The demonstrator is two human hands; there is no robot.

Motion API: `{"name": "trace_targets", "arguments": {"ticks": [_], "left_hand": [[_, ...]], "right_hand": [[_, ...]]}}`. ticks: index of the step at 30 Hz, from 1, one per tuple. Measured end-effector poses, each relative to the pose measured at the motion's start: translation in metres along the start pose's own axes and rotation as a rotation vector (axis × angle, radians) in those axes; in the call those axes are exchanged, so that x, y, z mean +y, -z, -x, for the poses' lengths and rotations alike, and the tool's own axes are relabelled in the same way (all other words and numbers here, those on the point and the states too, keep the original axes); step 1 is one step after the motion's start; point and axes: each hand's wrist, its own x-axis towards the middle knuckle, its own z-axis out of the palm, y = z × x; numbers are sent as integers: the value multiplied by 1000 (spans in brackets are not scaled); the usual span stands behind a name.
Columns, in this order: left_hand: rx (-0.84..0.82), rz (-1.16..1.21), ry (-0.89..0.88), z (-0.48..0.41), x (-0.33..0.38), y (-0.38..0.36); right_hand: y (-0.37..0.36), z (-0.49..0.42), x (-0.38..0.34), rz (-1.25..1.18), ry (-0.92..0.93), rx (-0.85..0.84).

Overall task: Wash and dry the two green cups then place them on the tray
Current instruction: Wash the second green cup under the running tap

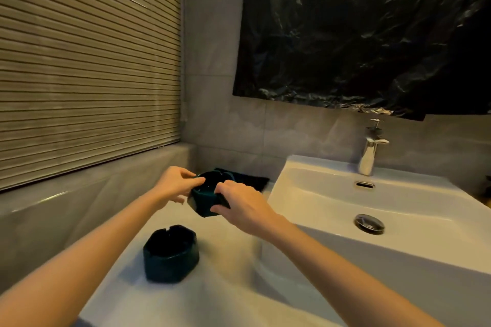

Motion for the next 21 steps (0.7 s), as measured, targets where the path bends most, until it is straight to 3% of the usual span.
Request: {"name": "trace_targets", "arguments": {"ticks": [4, 21], "left_hand": [[-34, 71, -1, 2, -31, 8], [-230, -61, 28, -33, -88, -16]], "right_hand": [[-36, -12, -6, -23, -23, -10], [-103, -30, 20, -108, -139, -160]]}}
